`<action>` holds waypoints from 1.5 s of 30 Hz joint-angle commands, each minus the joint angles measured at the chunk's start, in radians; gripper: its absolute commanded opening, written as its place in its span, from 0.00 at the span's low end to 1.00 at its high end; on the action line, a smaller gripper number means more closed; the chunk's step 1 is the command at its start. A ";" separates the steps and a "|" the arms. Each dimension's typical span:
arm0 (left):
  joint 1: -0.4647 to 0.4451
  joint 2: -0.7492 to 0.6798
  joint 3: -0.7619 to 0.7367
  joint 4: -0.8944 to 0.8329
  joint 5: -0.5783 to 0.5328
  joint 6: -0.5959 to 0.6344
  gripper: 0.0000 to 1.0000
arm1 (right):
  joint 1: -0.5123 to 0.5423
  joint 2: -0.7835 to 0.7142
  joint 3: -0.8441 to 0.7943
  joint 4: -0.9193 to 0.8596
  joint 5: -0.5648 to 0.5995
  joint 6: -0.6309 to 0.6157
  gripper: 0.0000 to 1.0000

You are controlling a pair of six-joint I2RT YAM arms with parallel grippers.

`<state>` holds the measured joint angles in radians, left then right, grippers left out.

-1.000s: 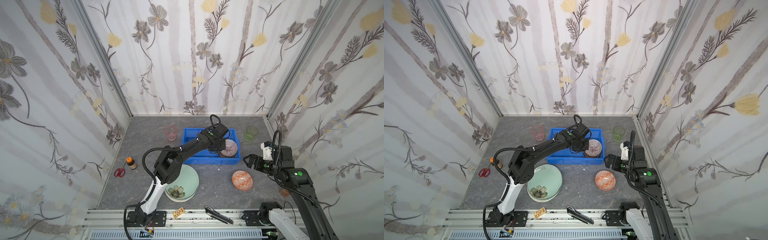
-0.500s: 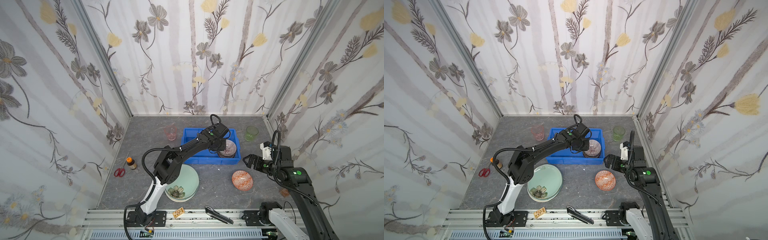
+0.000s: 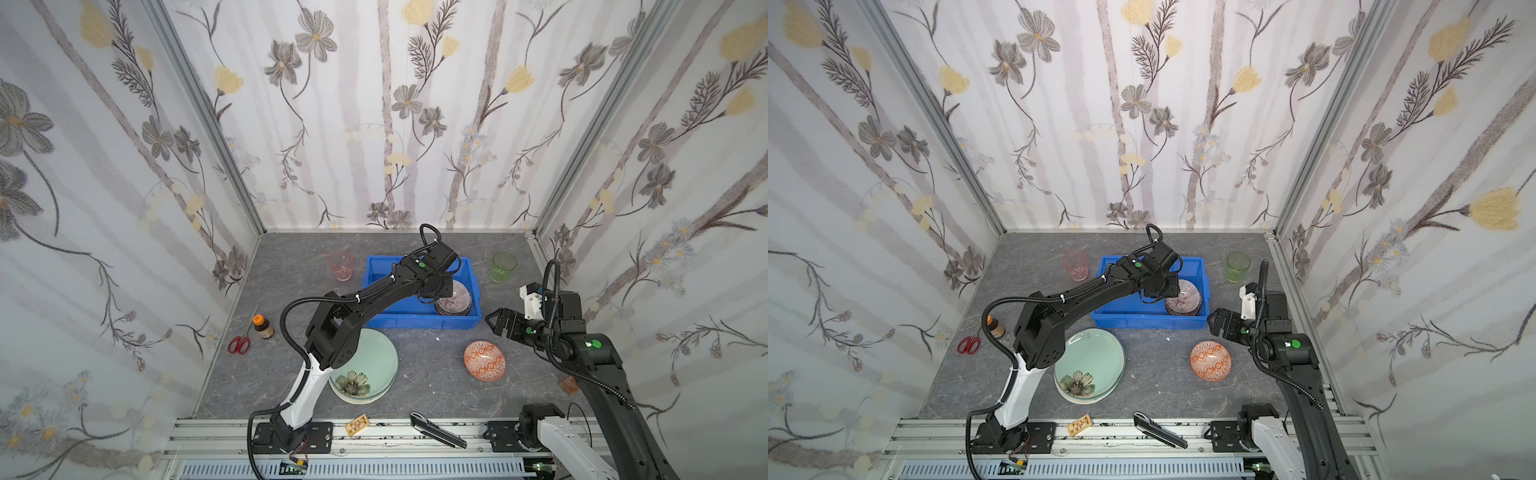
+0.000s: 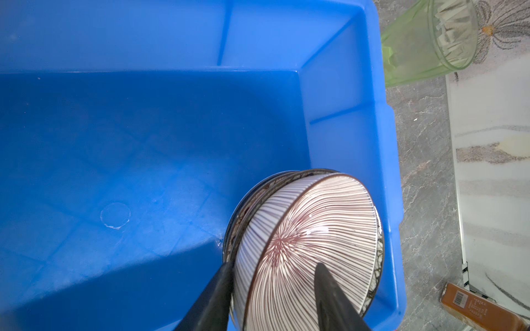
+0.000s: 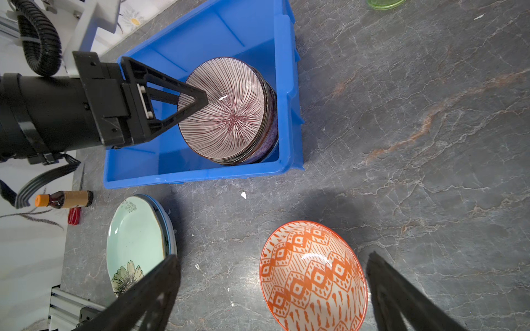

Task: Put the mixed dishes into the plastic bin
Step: 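Lower the striped bowl onto the leaf bowls and open the left gripper, then grip the rim of the orange-and-blue bowl with the right gripper while the left returns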

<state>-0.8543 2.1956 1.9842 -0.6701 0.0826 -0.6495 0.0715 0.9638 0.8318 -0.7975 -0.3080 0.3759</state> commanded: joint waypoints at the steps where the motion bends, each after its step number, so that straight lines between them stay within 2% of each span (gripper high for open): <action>1: 0.000 -0.020 -0.001 -0.017 -0.021 0.011 0.50 | 0.000 0.004 -0.004 0.034 -0.005 -0.009 1.00; 16: -0.005 -0.078 -0.058 -0.020 -0.045 0.005 0.64 | -0.002 0.048 -0.122 -0.042 0.101 0.020 1.00; 18: -0.008 -0.094 -0.066 -0.020 -0.054 0.007 0.69 | -0.003 0.060 -0.126 -0.045 0.115 0.032 1.00; 25: -0.018 -0.174 -0.110 -0.019 -0.083 0.007 0.98 | 0.002 0.095 -0.140 -0.057 0.142 0.047 1.00; 26: -0.022 -0.186 -0.119 -0.020 -0.088 0.005 1.00 | 0.002 0.101 -0.144 -0.058 0.139 0.049 1.00; 36: -0.055 -0.372 -0.257 -0.013 -0.169 -0.009 1.00 | 0.043 0.132 -0.178 -0.057 0.129 0.116 0.99; 45: -0.055 -0.481 -0.393 0.022 -0.167 -0.009 1.00 | 0.112 0.089 -0.272 -0.013 0.136 0.221 0.87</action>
<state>-0.9100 1.7363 1.6199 -0.6777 -0.0692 -0.6544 0.1726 1.0626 0.5770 -0.8532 -0.1768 0.5430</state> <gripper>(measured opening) 0.997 0.878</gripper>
